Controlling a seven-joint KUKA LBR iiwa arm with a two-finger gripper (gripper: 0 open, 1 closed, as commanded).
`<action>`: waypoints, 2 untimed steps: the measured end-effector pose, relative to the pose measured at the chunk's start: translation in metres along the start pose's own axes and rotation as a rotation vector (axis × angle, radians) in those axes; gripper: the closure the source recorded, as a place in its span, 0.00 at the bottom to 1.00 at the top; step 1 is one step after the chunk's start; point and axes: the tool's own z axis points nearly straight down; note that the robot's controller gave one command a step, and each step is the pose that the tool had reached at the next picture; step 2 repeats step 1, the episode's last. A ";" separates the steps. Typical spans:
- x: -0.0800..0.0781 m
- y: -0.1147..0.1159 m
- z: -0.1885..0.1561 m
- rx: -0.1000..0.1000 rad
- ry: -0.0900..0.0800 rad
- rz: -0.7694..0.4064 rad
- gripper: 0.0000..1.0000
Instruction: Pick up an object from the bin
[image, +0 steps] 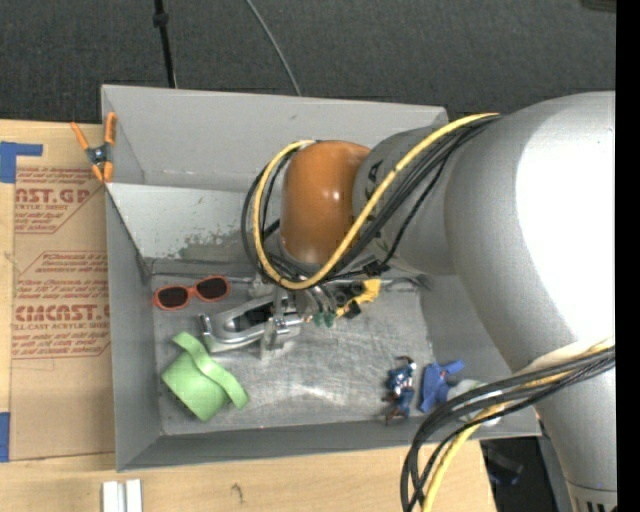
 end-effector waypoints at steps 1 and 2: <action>0.004 0.003 -0.122 -0.012 -0.007 0.010 1.00; 0.004 0.003 -0.122 -0.012 -0.007 0.010 1.00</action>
Offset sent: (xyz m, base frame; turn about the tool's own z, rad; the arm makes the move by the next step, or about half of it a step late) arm 0.0000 0.0000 0.0000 0.0000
